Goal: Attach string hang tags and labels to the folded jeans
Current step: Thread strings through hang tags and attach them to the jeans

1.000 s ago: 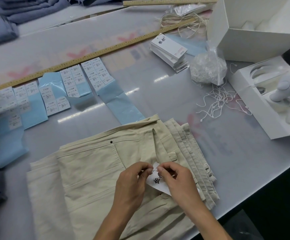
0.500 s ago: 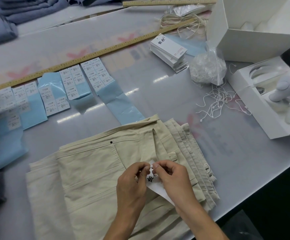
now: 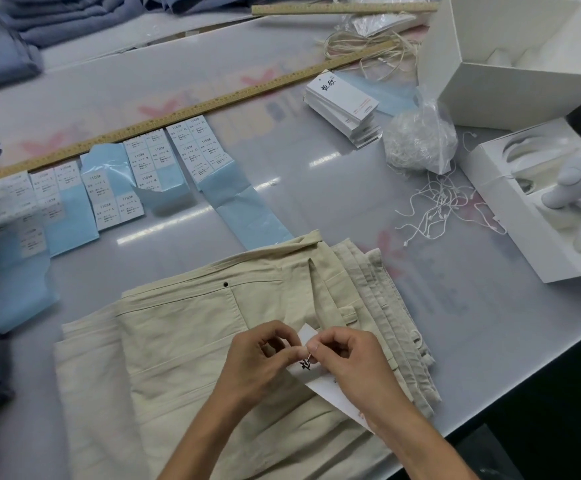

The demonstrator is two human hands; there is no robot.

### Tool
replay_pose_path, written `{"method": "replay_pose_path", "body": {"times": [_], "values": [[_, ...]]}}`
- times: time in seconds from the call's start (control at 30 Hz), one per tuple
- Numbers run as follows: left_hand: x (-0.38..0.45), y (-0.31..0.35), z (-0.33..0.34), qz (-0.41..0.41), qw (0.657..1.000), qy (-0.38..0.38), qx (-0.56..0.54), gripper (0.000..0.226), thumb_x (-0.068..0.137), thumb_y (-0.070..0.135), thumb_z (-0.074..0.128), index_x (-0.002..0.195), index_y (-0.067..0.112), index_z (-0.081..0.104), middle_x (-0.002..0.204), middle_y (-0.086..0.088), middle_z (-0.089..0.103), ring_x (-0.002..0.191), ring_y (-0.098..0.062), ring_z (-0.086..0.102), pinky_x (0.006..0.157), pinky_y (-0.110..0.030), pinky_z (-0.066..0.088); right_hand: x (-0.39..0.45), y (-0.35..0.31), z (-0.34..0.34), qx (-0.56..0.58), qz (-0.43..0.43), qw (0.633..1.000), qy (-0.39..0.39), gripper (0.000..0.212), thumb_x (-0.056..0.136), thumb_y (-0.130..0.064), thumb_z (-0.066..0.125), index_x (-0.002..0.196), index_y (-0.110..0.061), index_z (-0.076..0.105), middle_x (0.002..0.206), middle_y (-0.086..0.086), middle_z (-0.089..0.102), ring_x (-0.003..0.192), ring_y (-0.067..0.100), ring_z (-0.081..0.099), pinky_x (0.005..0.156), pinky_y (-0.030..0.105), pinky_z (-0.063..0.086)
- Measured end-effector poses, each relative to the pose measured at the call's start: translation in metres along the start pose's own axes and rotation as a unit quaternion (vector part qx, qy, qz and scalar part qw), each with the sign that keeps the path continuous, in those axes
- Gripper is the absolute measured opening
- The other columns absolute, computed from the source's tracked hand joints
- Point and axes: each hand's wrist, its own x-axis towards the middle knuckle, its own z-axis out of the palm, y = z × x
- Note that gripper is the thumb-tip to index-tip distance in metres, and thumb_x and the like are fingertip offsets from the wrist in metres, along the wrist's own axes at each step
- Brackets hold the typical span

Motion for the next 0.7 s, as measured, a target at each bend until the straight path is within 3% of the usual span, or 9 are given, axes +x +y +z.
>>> {"method": "replay_pose_path", "body": {"times": [0.13, 0.23, 0.3, 0.37, 0.43, 0.5, 0.57, 0.63, 0.7], "values": [[-0.002, -0.004, 0.003, 0.041, 0.996, -0.029, 0.073, 0.008, 0.084, 0.026, 0.077, 0.086, 0.033, 0.073, 0.075, 0.017, 0.07, 0.061, -0.002, 0.056, 0.059, -0.013, 0.039, 0.003, -0.003, -0.003, -0.048, -0.008, 0.999, -0.004, 0.018, 0.09, -0.018, 0.073, 0.077, -0.028, 0.079, 0.074, -0.003, 0.075, 0.072, 0.008, 0.07, 0.067, 0.015, 0.049], [-0.003, -0.003, 0.007, 0.066, 0.989, -0.014, 0.132, 0.008, 0.089, 0.02, 0.072, 0.085, 0.027, 0.07, 0.077, 0.02, 0.067, 0.065, -0.002, 0.056, 0.061, -0.01, 0.036, 0.005, -0.002, -0.02, -0.222, -0.056, 0.971, 0.066, 0.004, 0.089, -0.033, 0.074, 0.091, -0.036, 0.076, 0.083, -0.014, 0.071, 0.081, 0.003, 0.063, 0.073, 0.02, 0.05], [-0.002, 0.002, 0.004, 0.072, 0.987, 0.011, 0.14, 0.011, 0.092, 0.017, 0.072, 0.084, 0.025, 0.071, 0.081, 0.019, 0.067, 0.068, -0.005, 0.058, 0.06, -0.01, 0.037, -0.001, 0.0, -0.028, -0.359, -0.07, 0.928, 0.067, 0.032, 0.089, -0.043, 0.072, 0.119, -0.044, 0.062, 0.104, -0.023, 0.058, 0.097, -0.001, 0.053, 0.089, 0.025, 0.044], [0.0, 0.009, 0.0, 0.065, 0.989, 0.019, 0.129, 0.012, 0.093, 0.014, 0.073, 0.09, 0.026, 0.072, 0.087, 0.02, 0.07, 0.075, -0.007, 0.064, 0.06, -0.012, 0.041, -0.01, 0.003, -0.027, -0.441, -0.014, 0.897, 0.015, 0.049, 0.088, -0.051, 0.068, 0.133, -0.047, 0.048, 0.111, -0.025, 0.049, 0.107, 0.002, 0.048, 0.096, 0.031, 0.036], [0.0, 0.015, -0.002, 0.064, 0.991, 0.016, 0.116, 0.022, 0.093, 0.013, 0.072, 0.101, 0.034, 0.071, 0.1, 0.024, 0.07, 0.086, -0.007, 0.068, 0.065, -0.013, 0.047, -0.018, 0.005, -0.024, -0.465, 0.009, 0.885, 0.013, 0.043, 0.09, -0.051, 0.063, 0.13, -0.045, 0.048, 0.1, -0.023, 0.053, 0.102, 0.003, 0.051, 0.094, 0.033, 0.034], [-0.005, 0.017, -0.001, 0.062, 0.994, 0.022, 0.084, 0.036, 0.094, 0.014, 0.071, 0.118, 0.04, 0.065, 0.115, 0.026, 0.064, 0.098, -0.007, 0.065, 0.072, -0.013, 0.05, -0.028, 0.003, -0.015, -0.43, -0.003, 0.902, 0.034, 0.039, 0.092, -0.048, 0.062, 0.129, -0.041, 0.051, 0.089, -0.019, 0.056, 0.095, 0.003, 0.056, 0.091, 0.03, 0.041], [-0.017, 0.009, -0.001, 0.08, 0.992, 0.017, 0.092, 0.044, 0.095, 0.02, 0.07, 0.128, 0.047, 0.055, 0.122, 0.028, 0.058, 0.11, -0.005, 0.06, 0.083, -0.013, 0.049, -0.035, -0.001, -0.005, -0.435, 0.001, 0.9, 0.011, 0.049, 0.091, -0.05, 0.06, 0.137, -0.041, 0.044, 0.105, -0.017, 0.057, 0.104, 0.007, 0.057, 0.09, 0.03, 0.045], [-0.032, 0.0, 0.0, 0.108, 0.98, -0.015, 0.169, 0.054, 0.093, 0.029, 0.072, 0.135, 0.051, 0.044, 0.137, 0.032, 0.047, 0.125, 0.002, 0.05, 0.099, -0.013, 0.041, -0.034, -0.001, 0.003, -0.498, -0.026, 0.867, -0.026, 0.06, 0.093, -0.051, 0.056, 0.146, -0.039, 0.031, 0.129, -0.008, 0.045, 0.12, 0.015, 0.05, 0.094, 0.03, 0.044], [-0.045, -0.005, -0.001, 0.138, 0.944, -0.028, 0.299, 0.079, 0.074, 0.034, 0.087, 0.139, 0.046, 0.044, 0.146, 0.016, 0.047, 0.127, -0.008, 0.056, 0.101, -0.016, 0.045, -0.039, -0.007, 0.012, -0.475, -0.018, 0.878, -0.06, 0.061, 0.095, -0.047, 0.056, 0.148, -0.039, 0.026, 0.135, -0.004, 0.037, 0.121, 0.014, 0.051, 0.092, 0.028, 0.044]]}}
